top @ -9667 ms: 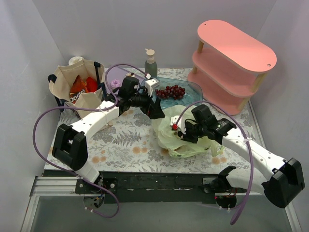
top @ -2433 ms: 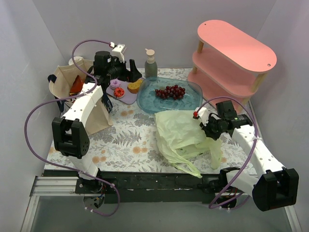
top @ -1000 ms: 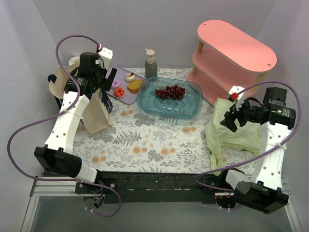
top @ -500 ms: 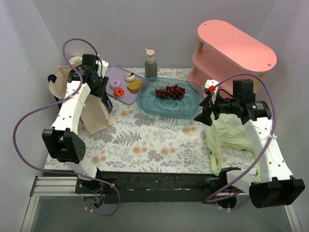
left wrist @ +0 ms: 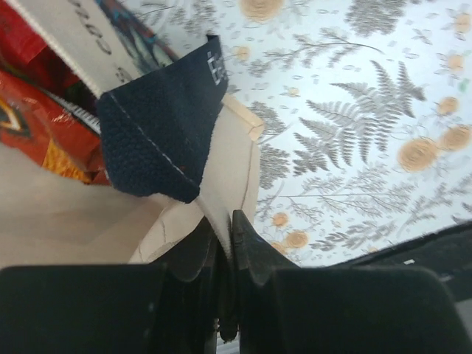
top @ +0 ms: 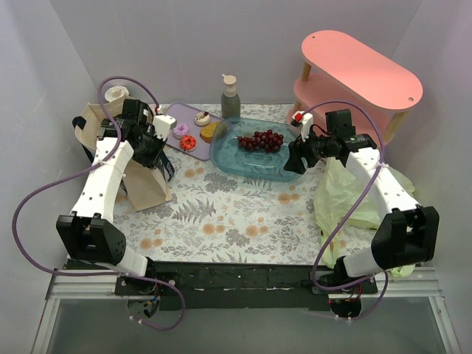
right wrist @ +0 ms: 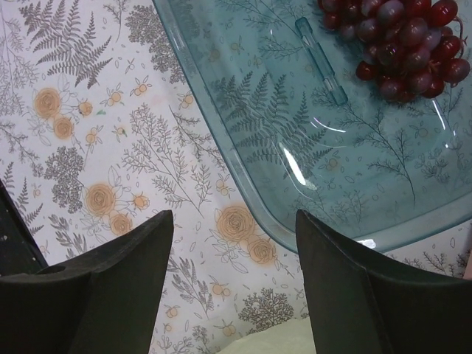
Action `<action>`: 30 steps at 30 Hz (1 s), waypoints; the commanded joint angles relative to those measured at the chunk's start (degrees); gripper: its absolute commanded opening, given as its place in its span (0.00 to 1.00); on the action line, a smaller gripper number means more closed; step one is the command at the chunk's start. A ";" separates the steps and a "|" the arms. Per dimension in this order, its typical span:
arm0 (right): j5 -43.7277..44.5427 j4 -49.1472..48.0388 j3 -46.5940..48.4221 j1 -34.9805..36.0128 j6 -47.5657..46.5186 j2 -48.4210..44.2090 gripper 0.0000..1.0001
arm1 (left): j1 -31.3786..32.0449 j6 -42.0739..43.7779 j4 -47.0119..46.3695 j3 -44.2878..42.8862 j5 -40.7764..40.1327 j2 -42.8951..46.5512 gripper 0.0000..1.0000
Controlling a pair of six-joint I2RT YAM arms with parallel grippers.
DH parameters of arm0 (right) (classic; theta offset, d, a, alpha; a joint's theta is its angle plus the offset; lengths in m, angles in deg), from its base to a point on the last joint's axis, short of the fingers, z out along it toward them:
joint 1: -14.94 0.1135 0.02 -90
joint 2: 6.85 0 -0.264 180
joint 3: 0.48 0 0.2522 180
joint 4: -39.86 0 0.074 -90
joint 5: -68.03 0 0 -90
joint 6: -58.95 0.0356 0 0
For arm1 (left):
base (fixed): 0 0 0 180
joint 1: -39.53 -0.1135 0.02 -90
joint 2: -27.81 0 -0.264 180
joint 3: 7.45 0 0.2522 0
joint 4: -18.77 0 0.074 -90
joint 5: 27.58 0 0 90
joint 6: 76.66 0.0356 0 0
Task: Untie the knot of the grocery bags and take out the mixed food
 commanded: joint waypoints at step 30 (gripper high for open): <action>-5.86 -1.17 1.50 6.16 -1.04 -5.49 0.78 | -17.02 21.70 -7.02 -38.52 -5.20 -25.15 0.94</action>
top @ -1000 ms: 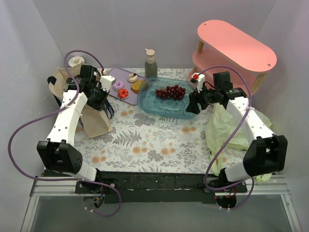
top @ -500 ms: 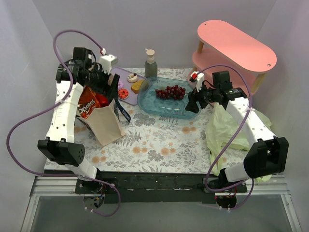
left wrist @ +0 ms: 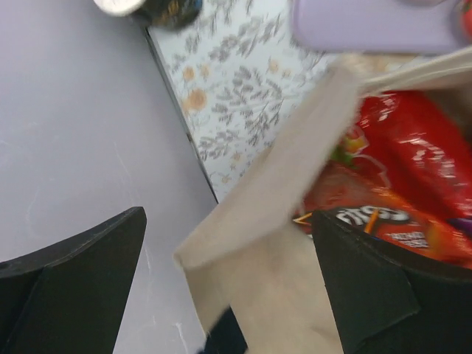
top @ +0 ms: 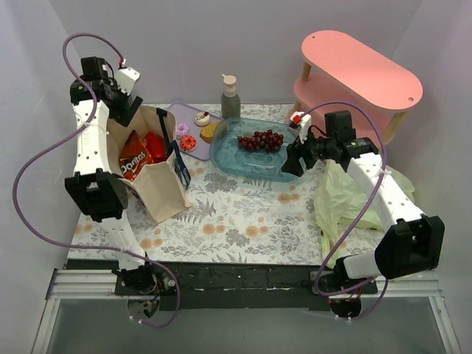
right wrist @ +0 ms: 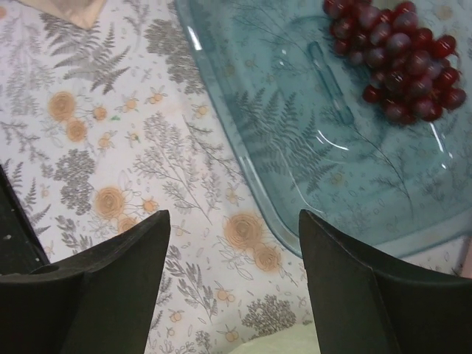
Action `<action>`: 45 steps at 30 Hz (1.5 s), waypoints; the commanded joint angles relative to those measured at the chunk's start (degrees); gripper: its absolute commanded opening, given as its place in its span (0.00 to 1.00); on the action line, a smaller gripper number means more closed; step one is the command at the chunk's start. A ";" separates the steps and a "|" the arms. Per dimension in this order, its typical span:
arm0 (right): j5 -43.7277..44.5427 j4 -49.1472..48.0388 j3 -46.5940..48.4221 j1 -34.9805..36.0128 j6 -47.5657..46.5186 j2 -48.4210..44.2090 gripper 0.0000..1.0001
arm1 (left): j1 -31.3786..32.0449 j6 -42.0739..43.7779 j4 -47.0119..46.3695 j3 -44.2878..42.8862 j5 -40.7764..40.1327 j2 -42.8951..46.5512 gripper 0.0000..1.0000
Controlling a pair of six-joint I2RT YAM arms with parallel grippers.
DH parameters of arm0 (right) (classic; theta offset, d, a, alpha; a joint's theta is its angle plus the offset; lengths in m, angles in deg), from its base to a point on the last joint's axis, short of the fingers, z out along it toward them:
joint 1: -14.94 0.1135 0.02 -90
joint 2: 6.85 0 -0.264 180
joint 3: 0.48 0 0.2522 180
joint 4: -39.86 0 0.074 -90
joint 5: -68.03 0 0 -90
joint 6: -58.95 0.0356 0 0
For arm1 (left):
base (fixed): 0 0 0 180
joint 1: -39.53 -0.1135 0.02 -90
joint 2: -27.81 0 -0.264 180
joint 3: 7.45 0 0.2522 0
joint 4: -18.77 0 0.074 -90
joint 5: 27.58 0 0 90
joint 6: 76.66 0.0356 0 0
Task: Untie the knot of the grocery bags and take out the mixed food
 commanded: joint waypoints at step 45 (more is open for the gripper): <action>-7.30 1.10 16.66 29.61 -7.71 22.95 0.01 | -4.58 0.78 14.61 25.74 31.10 22.47 0.00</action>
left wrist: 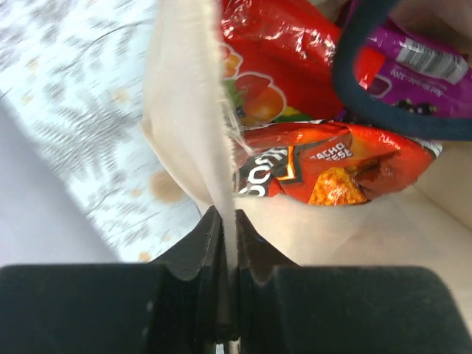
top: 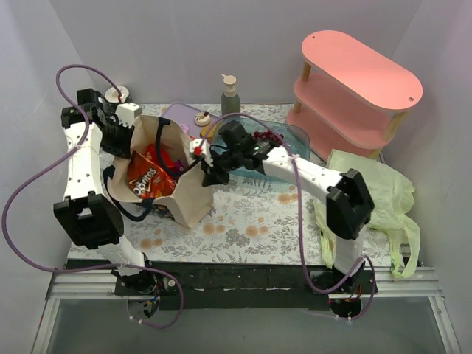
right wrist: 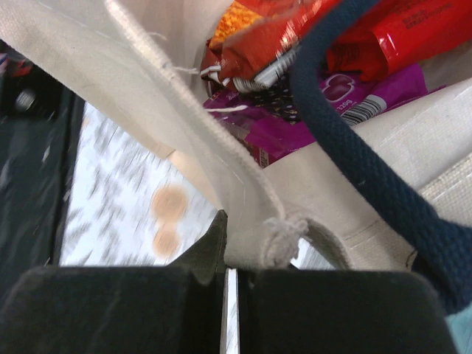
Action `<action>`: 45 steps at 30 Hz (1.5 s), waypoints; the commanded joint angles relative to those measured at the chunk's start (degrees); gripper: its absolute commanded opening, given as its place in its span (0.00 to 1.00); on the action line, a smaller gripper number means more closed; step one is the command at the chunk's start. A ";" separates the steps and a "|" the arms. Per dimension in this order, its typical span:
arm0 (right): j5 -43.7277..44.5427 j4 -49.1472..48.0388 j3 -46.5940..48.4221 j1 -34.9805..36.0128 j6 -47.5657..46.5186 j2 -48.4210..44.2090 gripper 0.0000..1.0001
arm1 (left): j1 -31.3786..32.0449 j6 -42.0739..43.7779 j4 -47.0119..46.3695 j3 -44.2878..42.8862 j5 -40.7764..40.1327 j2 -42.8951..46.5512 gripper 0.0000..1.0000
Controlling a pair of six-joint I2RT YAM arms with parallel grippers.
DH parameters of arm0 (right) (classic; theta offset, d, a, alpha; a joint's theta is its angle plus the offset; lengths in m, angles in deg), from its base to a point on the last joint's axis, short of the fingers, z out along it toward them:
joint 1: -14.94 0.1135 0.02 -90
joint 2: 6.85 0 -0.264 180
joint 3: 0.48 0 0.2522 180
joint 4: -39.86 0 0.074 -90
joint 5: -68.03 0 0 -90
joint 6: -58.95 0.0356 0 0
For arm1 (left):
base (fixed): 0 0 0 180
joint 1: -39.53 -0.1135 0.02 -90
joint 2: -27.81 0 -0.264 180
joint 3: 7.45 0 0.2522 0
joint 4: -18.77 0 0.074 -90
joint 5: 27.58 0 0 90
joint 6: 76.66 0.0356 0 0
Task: Untie the knot of the grocery bags and take out the mixed food
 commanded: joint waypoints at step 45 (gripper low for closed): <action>6.44 11.05 20.43 2.21 1.85 10.69 0.11 | 2.21 -34.39 -20.94 23.75 21.29 18.89 0.62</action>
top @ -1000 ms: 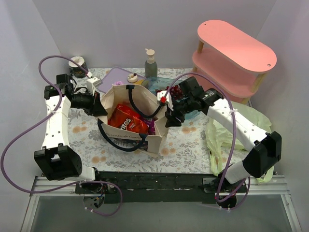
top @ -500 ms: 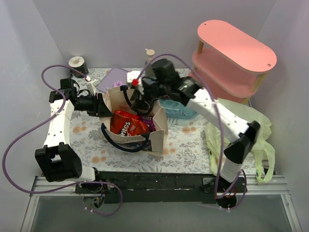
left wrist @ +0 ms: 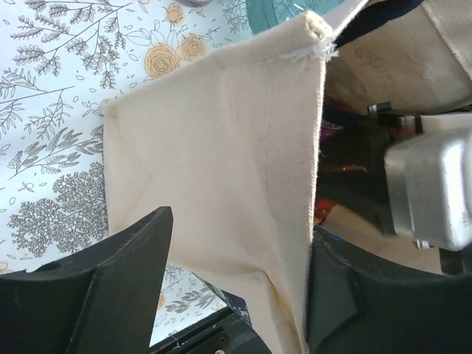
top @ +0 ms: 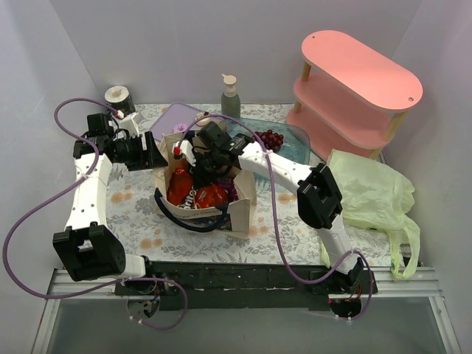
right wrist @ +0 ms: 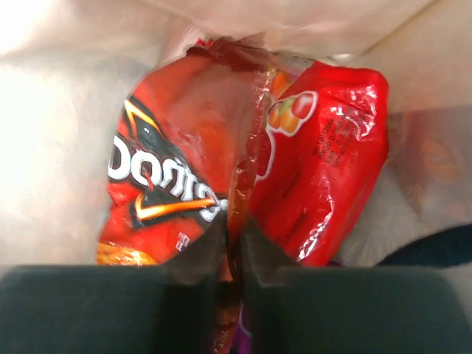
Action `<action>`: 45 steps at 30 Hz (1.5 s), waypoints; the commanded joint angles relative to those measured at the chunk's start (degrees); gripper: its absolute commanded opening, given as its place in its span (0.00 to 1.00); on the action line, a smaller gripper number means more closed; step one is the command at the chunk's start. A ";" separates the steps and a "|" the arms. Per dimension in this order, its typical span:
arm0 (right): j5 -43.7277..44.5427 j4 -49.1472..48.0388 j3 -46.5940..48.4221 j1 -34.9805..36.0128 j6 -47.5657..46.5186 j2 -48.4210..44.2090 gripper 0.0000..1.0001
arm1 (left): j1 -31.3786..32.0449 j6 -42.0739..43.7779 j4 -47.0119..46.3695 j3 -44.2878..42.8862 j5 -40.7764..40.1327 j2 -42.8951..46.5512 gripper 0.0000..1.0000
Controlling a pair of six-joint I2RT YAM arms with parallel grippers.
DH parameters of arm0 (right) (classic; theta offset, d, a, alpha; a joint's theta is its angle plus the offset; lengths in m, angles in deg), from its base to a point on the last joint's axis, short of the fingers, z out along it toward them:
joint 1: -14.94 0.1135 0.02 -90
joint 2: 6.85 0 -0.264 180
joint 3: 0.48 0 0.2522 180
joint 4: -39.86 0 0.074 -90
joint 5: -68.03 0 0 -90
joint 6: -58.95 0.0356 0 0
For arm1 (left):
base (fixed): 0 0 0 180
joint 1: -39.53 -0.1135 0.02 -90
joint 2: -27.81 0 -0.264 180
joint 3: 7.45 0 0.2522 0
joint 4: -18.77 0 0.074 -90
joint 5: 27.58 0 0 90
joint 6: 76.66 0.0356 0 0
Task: Untie the knot of the grocery bags and take out the mixed food
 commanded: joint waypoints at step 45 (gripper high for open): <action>19.37 -36.72 12.32 -56.68 28.07 -26.71 0.01 | -1.10 -6.59 -14.54 -13.25 4.40 -0.71 0.98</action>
